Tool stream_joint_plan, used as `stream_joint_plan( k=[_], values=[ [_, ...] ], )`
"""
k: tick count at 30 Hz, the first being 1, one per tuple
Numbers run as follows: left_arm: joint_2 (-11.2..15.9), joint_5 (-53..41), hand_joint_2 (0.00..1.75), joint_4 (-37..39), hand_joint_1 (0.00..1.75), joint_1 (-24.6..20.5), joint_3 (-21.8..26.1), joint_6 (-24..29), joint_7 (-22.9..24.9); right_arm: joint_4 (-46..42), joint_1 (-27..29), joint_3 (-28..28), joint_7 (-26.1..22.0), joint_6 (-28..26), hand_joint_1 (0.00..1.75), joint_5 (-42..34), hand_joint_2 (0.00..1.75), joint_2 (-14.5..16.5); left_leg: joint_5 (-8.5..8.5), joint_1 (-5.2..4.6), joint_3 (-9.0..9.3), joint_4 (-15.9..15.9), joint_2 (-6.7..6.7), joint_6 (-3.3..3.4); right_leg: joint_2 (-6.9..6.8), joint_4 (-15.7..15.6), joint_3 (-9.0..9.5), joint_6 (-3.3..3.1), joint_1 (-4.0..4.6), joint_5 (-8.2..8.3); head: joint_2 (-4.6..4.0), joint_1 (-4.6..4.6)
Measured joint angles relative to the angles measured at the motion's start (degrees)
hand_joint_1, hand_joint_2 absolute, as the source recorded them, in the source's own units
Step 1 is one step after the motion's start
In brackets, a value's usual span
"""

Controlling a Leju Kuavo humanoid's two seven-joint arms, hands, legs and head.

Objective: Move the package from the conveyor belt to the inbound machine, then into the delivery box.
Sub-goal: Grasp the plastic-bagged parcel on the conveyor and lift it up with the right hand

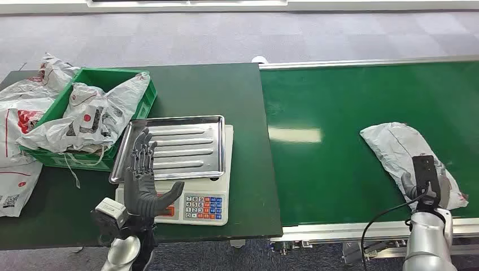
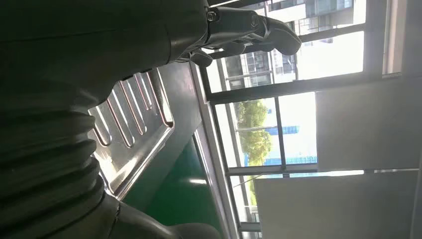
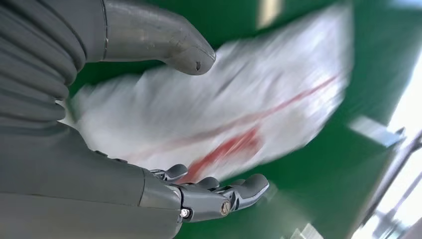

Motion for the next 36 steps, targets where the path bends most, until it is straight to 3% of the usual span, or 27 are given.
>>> stream_joint_plan(
  k=[4, 15, 18, 22, 26, 30, 36],
  values=[
    [0.1, 0.0, 1.75, 0.5, 0.0, -1.2, 0.0, -0.1, 0.0, 0.5, -1.2, -0.8, -2.7, 5.3, 0.0, -3.1, 1.75, -0.1, 0.03, 0.01, -0.02, 0.0, -0.1, -0.02, -0.06, 0.0, 0.01, 0.0, 0.01, 0.0, 0.0, 0.01],
    [0.0, -0.3, 1.75, 1.3, 0.0, -2.6, 0.0, -0.9, 0.0, 1.9, -2.0, -0.8, -0.9, 7.4, 0.0, -4.9, 1.75, -0.6, 0.03, 0.0, -0.05, 0.0, -0.09, -0.02, -0.05, 0.0, 0.0, 0.0, 0.0, 0.0, 0.0, 0.0],
    [-0.5, -1.1, 1.75, 1.4, 0.0, -3.1, 0.0, -1.3, 0.0, 3.3, -2.5, -0.3, 3.3, 3.4, 0.0, -3.6, 1.75, -1.0, 0.03, 0.0, -0.05, 0.0, -0.09, -0.02, -0.05, 0.0, 0.01, 0.0, 0.0, 0.0, 0.0, 0.0],
    [-1.5, -2.9, 1.75, 1.4, 0.0, -3.2, 0.3, -2.8, 0.2, 5.7, -2.8, 0.8, 14.9, -9.2, 0.0, 1.9, 1.75, -2.2, 0.03, 0.0, -0.07, 0.0, -0.16, -0.01, -0.11, 0.0, 0.01, 0.0, -0.01, 0.0, 0.0, 0.01],
    [-2.7, -4.4, 1.75, 1.1, 0.0, -3.1, 0.9, -4.0, 0.8, 8.1, -2.8, 3.0, 22.8, -15.2, 0.0, 8.4, 1.75, -3.8, 0.0, 0.0, -0.07, 0.0, -0.11, 0.01, -0.09, 0.0, 0.0, 0.0, -0.01, 0.0, 0.0, 0.0],
    [-3.7, -5.3, 1.75, 0.4, 0.0, -2.9, 1.4, -4.4, 1.5, 9.9, -2.9, 5.7, 26.1, -16.4, 0.0, 12.2, 1.75, -4.3, 0.0, 0.01, -0.08, 0.0, -0.13, 0.01, -0.09, 0.0, 0.0, 0.01, 0.0, -0.01, 0.0, 0.01],
    [-4.9, -6.5, 1.75, -1.2, 0.0, -2.0, 2.8, -4.9, 2.2, 11.3, -3.4, 7.6, 26.7, -17.0, 0.0, 13.9, 1.75, -4.3, 0.02, 0.02, -0.08, 0.0, -0.14, 0.0, -0.1, 0.0, 0.0, 0.01, 0.0, -0.01, 0.0, 0.01]
  ],
)
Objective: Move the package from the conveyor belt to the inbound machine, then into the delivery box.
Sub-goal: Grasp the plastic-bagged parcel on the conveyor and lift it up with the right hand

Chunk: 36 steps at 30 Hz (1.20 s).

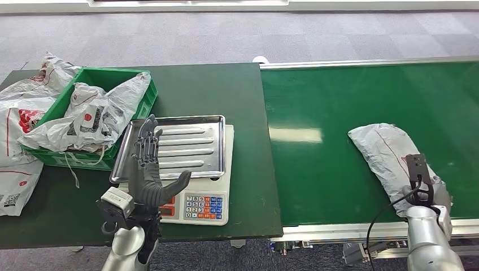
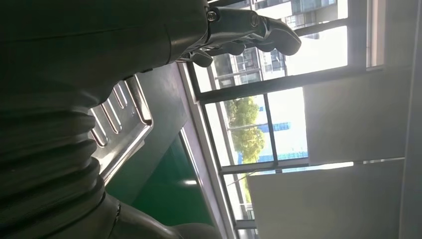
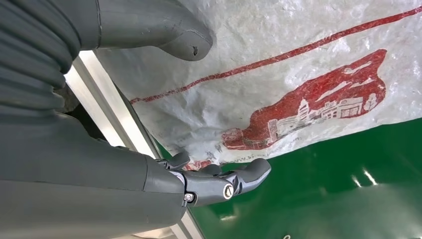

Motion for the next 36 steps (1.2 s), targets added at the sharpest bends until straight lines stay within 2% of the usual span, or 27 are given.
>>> stream_joint_plan(
  k=[8, 10, 13, 15, 24, 36],
  values=[
    [-0.8, -0.4, 1.75, -1.2, 0.0, 0.7, 1.1, -0.2, 0.2, 0.7, -0.6, 0.8, -0.6, -1.7, 0.0, 0.6, 1.75, 0.1, 0.01, 0.0, -0.02, 0.0, -0.01, 0.0, -0.01, 0.0, 0.0, 0.0, -0.01, 0.0, 0.0, 0.01],
    [-1.1, -0.8, 1.75, -1.7, 0.0, 1.0, 1.5, -0.3, 0.3, 0.5, -0.7, 0.9, -3.1, -5.4, 0.0, 0.5, 1.75, 0.3, 0.0, -0.01, -0.03, 0.0, -0.01, 0.0, -0.01, 0.0, 0.0, 0.0, -0.02, 0.0, 0.0, 0.01],
    [-1.5, -1.1, 1.75, -2.6, 0.0, 1.6, 2.1, -0.5, 0.7, -1.5, -0.8, 0.9, -9.2, -13.2, 0.0, -0.3, 1.75, 1.4, 0.0, 0.0, -0.04, 0.0, 0.0, 0.0, -0.01, 0.0, 0.0, 0.0, -0.01, 0.0, 0.0, -0.01],
    [-1.7, -1.2, 1.75, -2.8, 0.0, 1.7, 2.3, -0.6, 0.8, -3.5, -1.1, 1.2, -11.1, -15.8, 0.0, 1.0, 1.75, 2.3, 0.0, 0.0, -0.08, 0.0, 0.0, 0.0, 0.01, 0.0, 0.0, 0.0, -0.01, 0.0, 0.0, 0.0],
    [-2.0, -1.8, 1.75, -2.4, 0.0, 1.9, 2.4, -1.4, -0.4, -5.6, -5.3, 6.9, -5.2, -17.5, 0.0, 11.4, 1.75, 3.6, 0.06, 0.0, 0.02, 0.0, 0.01, -0.02, 0.01, 0.0, 0.0, -0.01, 0.0, 0.02, 0.0, -0.01],
    [-1.8, -1.6, 1.75, -1.4, 0.0, 2.7, 2.3, -1.6, -1.8, -3.8, -7.4, 10.0, -2.8, -16.3, 0.0, 14.7, 1.75, 3.4, 0.04, -0.01, 0.0, 0.0, -0.01, 0.0, -0.01, 0.0, -0.01, 0.0, -0.01, 0.01, 0.0, 0.01]
  ],
)
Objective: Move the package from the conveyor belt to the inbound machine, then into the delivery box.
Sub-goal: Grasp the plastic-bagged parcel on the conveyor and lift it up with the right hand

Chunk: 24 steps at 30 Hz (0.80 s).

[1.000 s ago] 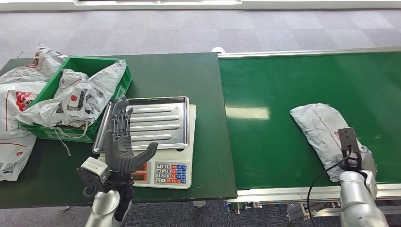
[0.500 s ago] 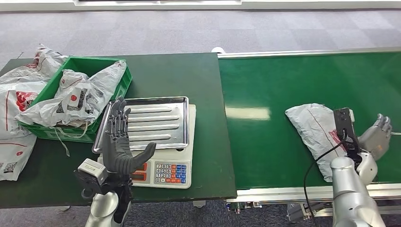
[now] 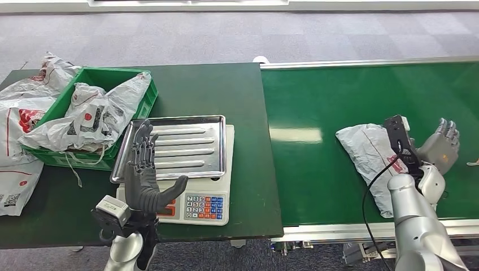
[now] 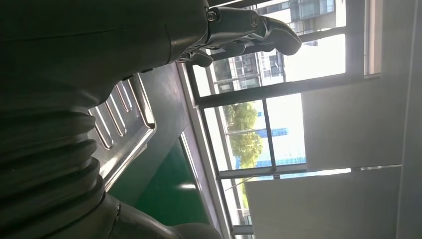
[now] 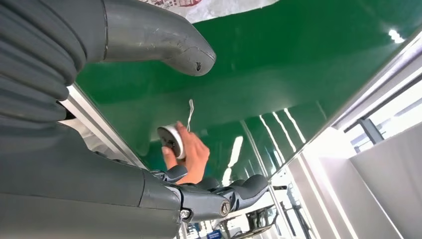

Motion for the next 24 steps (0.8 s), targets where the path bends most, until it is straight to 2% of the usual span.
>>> stream_joint_plan(
  k=[2, 4, 10, 12, 14, 20, 24],
  values=[
    [0.1, 0.4, 1.75, 0.4, 0.0, 0.0, -0.1, 0.0, -0.3, 1.2, -0.4, 0.5, 1.2, 2.1, 0.0, 1.1, 1.75, -0.3, 0.0, 0.0, 0.01, 0.0, 0.0, 0.0, 0.0, 0.0, 0.0, 0.0, 0.0, 0.0, 0.0, -0.01],
    [0.3, 0.9, 1.75, 0.8, 0.0, 0.0, -0.2, 0.0, -0.4, 2.8, -0.9, 1.0, 2.3, 6.7, 0.0, 2.0, 1.75, -0.6, 0.0, 0.0, 0.01, 0.0, 0.0, 0.0, 0.01, 0.0, 0.0, 0.0, 0.0, 0.0, 0.0, -0.01],
    [0.6, 1.6, 1.75, 2.7, 0.0, -1.8, -0.6, 0.0, -0.4, 7.7, -1.9, 2.1, 3.7, 30.2, 0.0, 2.4, 1.75, -1.5, 0.01, 0.0, 0.02, 0.0, -0.01, -0.01, -0.01, 0.0, 0.0, 0.0, 0.01, 0.01, 0.0, -0.01],
    [0.6, 1.6, 1.75, 3.6, 0.0, -2.9, -0.6, -0.2, -0.3, 8.9, -2.1, 2.6, 3.2, 35.7, 0.0, 2.6, 1.75, -1.6, 0.02, 0.0, 0.01, 0.0, -0.01, -0.01, -0.01, 0.0, 0.0, 0.0, 0.01, 0.01, 0.0, -0.01],
    [0.7, 1.6, 1.75, 4.2, 0.0, -3.5, -0.6, -0.3, -0.3, 9.7, -2.3, 3.0, 2.5, 37.9, 0.0, 2.6, 1.75, -1.7, 0.01, 0.01, 0.01, 0.0, 0.0, -0.01, 0.01, 0.0, 0.0, -0.01, 0.01, 0.01, 0.0, -0.01],
    [0.9, 1.6, 1.75, 4.9, 0.0, -3.8, -0.6, -0.4, -0.4, 10.9, -3.2, 3.7, 2.2, 38.7, 0.0, 2.5, 1.75, -1.7, 0.01, 0.0, 0.0, 0.0, 0.0, -0.01, 0.01, 0.0, -0.01, -0.01, 0.01, 0.0, 0.0, 0.0],
    [1.1, 1.7, 1.75, 4.9, 0.0, -3.2, -0.6, -0.2, -0.2, 11.3, -3.6, 4.1, 4.8, 37.3, 0.0, 3.1, 1.75, -1.7, 0.01, 0.0, 0.0, 0.0, 0.0, -0.01, 0.0, 0.0, 0.0, 0.0, 0.0, 0.0, 0.0, 0.0]
  ],
)
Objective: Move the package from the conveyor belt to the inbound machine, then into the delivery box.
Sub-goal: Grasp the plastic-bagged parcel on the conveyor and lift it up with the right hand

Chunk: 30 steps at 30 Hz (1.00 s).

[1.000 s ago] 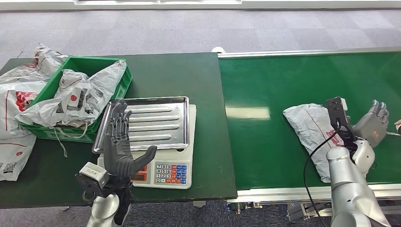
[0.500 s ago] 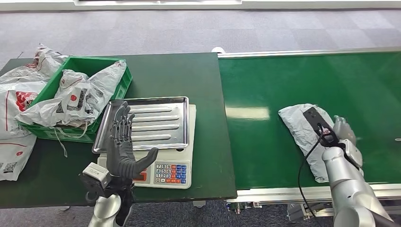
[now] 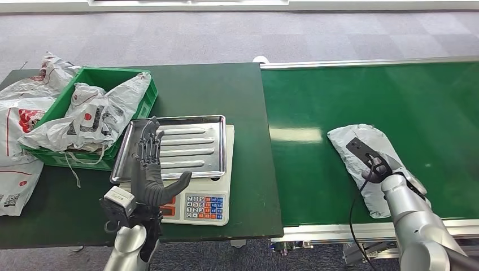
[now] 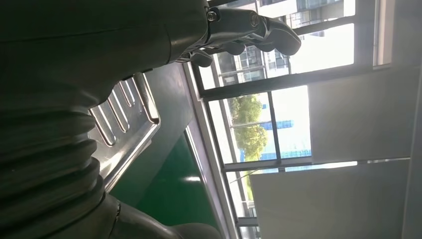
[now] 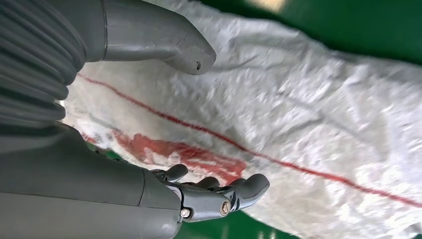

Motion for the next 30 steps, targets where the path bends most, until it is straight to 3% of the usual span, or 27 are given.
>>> stream_joint_plan(
  k=[6, 9, 12, 21, 25, 30],
  values=[
    [0.1, 0.1, 1.75, -0.1, 0.0, 0.6, 0.0, 0.6, 0.3, 0.3, -0.1, 1.6, 6.0, -2.0, 0.0, 2.3, 1.75, 0.0, 0.0, 0.0, 0.02, 0.0, 0.0, 0.0, 0.01, 0.0, 0.0, 0.0, 0.0, 0.0, 0.0, -0.01],
    [0.1, 0.1, 1.75, 0.2, 0.0, 0.5, 0.0, 0.6, 0.7, 0.6, 0.2, 2.6, 9.6, 2.2, 0.0, 3.5, 1.75, -0.3, 0.0, 0.0, 0.05, 0.0, 0.0, 0.0, 0.0, 0.0, -0.01, 0.0, 0.02, 0.0, 0.0, -0.01],
    [0.1, 0.1, 1.75, 1.1, 0.0, -0.1, -0.2, 0.6, 0.8, 0.9, 1.2, 3.1, 9.3, 6.8, 0.0, 3.6, 1.75, -0.6, 0.0, 0.0, 0.05, 0.0, 0.0, 0.0, 0.02, 0.0, 0.0, 0.0, 0.01, 0.0, 0.0, -0.01],
    [0.2, 0.6, 1.75, 3.4, 0.0, -1.0, -0.8, 0.9, 0.3, 1.2, 1.7, 4.3, 8.3, 9.8, 0.02, 3.6, 1.75, -0.9, 0.0, 0.0, 0.07, 0.0, 0.01, 0.0, 0.02, 0.0, 0.03, 0.0, 0.02, 0.0, 0.0, -0.01],
    [0.4, 1.2, 1.75, 3.8, 0.0, -1.0, -0.8, 1.6, 0.1, 1.2, 1.7, 4.7, 6.4, 9.6, 1.75, 3.5, 1.75, -0.9, 0.0, 0.0, 0.07, 0.0, 0.01, 0.0, 0.02, 0.0, 0.04, 0.0, 0.01, 0.0, 0.0, 0.0],
    [0.5, 1.5, 1.75, 2.9, 0.0, -0.6, -0.8, 2.5, 1.2, 1.2, 1.9, 5.6, 3.7, 8.0, 1.75, 3.4, 1.75, -0.5, 0.0, 0.0, 0.06, 0.0, 0.01, 0.0, 0.03, 0.0, 0.04, 0.0, 0.01, 0.0, 0.0, 0.0]
  ],
)
